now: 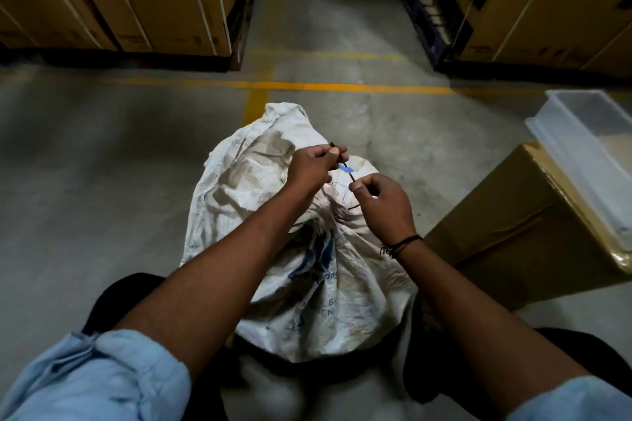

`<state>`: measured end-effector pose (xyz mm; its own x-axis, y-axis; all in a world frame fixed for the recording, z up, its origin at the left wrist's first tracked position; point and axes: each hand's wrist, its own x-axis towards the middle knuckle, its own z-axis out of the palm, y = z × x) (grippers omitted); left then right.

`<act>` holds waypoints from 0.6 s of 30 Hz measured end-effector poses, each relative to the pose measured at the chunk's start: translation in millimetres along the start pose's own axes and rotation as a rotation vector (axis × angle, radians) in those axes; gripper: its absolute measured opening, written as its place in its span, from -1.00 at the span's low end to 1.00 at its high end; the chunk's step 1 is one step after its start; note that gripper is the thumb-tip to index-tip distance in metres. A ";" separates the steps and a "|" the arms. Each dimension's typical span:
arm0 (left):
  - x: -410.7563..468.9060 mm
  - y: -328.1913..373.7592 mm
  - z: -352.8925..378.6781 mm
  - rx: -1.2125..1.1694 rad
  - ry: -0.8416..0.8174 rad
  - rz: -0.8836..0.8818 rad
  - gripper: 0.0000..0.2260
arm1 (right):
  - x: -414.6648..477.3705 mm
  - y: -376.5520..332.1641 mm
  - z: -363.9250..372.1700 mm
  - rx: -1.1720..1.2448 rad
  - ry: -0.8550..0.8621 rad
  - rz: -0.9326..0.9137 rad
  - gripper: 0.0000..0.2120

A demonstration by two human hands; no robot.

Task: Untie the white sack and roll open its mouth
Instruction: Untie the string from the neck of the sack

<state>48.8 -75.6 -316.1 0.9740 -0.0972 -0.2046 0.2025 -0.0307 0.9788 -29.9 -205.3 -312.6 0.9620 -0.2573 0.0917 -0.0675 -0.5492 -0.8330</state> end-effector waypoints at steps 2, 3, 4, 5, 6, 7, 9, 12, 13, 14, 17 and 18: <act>-1.4 8.8 7.9 -0.052 0.019 0.007 -0.81 | -6.2 -4.5 -12.1 -0.023 0.010 -0.014 -0.87; -3.7 12.5 12.6 -0.079 0.023 0.007 -0.80 | -9.8 -7.4 -19.6 -0.040 0.013 -0.018 -0.87; -4.6 14.8 16.2 -0.107 0.025 0.002 -0.80 | -11.8 -8.4 -24.9 -0.043 0.015 -0.017 -0.87; -5.7 17.0 19.5 -0.133 0.026 -0.006 -0.81 | -14.2 -9.5 -31.1 -0.045 0.013 -0.019 -0.86; -5.1 16.0 21.5 -0.163 0.031 -0.016 -0.81 | -16.7 -9.8 -35.0 -0.048 0.001 -0.018 -0.86; -5.5 15.3 22.0 -0.189 0.041 -0.027 -0.81 | -19.6 -10.4 -38.7 -0.062 -0.012 -0.019 -0.87; -8.9 18.3 25.4 -0.242 0.056 -0.024 -0.81 | -26.0 -12.0 -50.6 -0.087 -0.023 -0.038 -0.88; -11.9 29.5 34.7 -0.285 0.058 0.004 -0.81 | -29.9 -13.7 -69.6 -0.146 -0.046 -0.075 -0.89; -12.8 32.9 37.0 -0.289 0.058 0.011 -0.81 | -31.3 -15.0 -75.3 -0.142 -0.064 -0.071 -0.89; -12.8 36.4 39.3 -0.298 0.063 0.016 -0.82 | -32.6 -16.0 -81.2 -0.121 -0.086 -0.060 -0.89; -8.0 47.9 44.3 -0.331 0.127 0.011 -0.83 | -37.4 -17.8 -96.1 -0.087 -0.149 -0.062 -0.92; -4.5 52.3 46.6 -0.332 0.143 0.012 -0.83 | -38.0 -18.1 -99.9 -0.103 -0.150 -0.097 -0.92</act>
<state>50.2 -123.1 -264.5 0.9760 0.0457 -0.2131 0.1904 0.2971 0.9357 -91.7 -265.0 -246.4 0.9934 -0.0823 0.0797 0.0077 -0.6461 -0.7632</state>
